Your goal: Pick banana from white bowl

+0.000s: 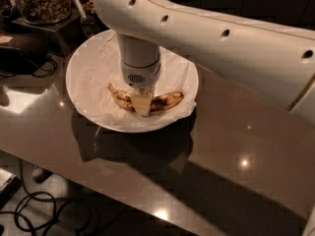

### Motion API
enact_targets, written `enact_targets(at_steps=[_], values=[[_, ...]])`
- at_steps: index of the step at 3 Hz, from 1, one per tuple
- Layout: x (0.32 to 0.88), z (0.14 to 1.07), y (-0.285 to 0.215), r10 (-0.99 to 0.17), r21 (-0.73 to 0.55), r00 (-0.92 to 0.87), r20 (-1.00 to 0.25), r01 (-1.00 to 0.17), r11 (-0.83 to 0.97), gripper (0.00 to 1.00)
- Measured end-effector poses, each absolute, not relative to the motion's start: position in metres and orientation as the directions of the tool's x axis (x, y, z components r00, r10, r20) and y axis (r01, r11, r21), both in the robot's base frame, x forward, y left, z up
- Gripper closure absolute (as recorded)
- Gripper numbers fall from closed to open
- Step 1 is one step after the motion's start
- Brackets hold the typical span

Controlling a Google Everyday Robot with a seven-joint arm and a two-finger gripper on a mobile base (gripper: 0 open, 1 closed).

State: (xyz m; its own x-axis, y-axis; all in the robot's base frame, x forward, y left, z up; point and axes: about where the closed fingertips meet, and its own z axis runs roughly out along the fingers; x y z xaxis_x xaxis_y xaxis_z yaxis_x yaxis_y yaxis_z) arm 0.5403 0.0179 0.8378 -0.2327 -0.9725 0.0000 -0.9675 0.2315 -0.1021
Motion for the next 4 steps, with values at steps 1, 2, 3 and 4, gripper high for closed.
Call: enact_targets(at_steps=[1,2,3,4], values=[[0.536,0.849,0.020,-0.977,-0.118,-0.214,-0.019,-0.969,0.215,1.00],[0.523,0.878,0.024,-0.985,-0.166,-0.165,-0.045,-0.971,0.170,1.00],[0.516,0.884,0.023,-0.986,-0.174,-0.158,-0.046,-0.971,0.164,1.00],[0.485,0.898,0.022,-0.989,-0.178,-0.121,-0.088,-0.975,0.135,1.00]])
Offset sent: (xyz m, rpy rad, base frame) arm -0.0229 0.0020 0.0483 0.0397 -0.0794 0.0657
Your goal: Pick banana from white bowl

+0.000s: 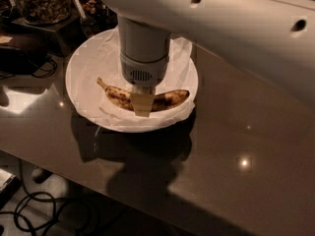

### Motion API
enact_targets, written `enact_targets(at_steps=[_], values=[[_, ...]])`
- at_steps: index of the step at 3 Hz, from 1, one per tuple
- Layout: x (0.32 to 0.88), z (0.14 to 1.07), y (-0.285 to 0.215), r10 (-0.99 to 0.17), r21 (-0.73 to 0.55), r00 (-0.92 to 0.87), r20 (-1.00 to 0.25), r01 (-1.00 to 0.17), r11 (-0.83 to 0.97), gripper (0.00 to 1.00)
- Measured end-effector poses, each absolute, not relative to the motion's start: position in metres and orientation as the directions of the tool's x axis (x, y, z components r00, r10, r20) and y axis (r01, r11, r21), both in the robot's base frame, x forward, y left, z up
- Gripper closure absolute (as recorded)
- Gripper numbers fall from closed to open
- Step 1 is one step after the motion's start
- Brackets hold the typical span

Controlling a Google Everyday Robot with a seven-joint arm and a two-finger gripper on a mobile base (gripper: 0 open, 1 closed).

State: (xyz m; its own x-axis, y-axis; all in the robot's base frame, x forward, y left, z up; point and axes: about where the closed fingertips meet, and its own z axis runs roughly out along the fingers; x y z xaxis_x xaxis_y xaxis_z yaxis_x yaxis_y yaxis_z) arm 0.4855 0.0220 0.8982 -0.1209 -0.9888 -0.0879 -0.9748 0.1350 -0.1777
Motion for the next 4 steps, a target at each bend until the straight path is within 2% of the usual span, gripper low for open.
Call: enact_targets(at_steps=[1,3,4], values=[[0.453,0.920,0.017,-0.990,-0.193,-0.081,-0.119,-0.976,0.103,1.00],[0.435,0.931,0.021,-0.989,-0.210,-0.069,-0.134,-0.973,0.097,1.00],[0.402,0.935,0.018,-0.983,-0.206,-0.093,-0.157,-0.971,0.125,1.00]])
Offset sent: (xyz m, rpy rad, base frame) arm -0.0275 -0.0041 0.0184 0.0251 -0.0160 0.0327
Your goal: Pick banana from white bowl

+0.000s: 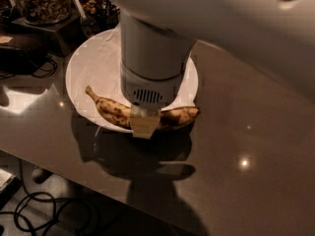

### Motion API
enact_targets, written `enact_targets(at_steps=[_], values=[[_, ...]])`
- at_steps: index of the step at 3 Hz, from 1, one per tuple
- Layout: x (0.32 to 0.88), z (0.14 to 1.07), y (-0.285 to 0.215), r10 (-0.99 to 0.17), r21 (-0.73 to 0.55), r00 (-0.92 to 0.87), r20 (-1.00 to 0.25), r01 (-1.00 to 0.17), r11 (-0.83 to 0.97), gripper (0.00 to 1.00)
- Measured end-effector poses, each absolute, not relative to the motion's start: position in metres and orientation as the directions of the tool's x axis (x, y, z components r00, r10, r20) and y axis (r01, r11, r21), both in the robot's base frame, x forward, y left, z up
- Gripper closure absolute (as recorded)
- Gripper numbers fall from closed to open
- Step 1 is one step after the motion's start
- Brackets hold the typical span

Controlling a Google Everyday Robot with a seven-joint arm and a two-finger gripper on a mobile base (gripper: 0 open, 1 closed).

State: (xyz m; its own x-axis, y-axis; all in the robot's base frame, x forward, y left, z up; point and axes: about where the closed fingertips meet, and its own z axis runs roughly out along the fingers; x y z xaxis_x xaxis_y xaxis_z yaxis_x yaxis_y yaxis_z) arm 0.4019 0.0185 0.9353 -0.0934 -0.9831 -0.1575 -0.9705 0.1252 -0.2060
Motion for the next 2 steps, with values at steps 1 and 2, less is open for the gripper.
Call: enact_targets(at_steps=[1,2], values=[[0.3679,0.9360,0.0084,-0.975,-0.194,-0.140,-0.175,-0.966,0.173,1.00],[0.3653,0.9452,0.0123,-0.975,-0.215,-0.128,-0.183,-0.962,0.167,1.00]])
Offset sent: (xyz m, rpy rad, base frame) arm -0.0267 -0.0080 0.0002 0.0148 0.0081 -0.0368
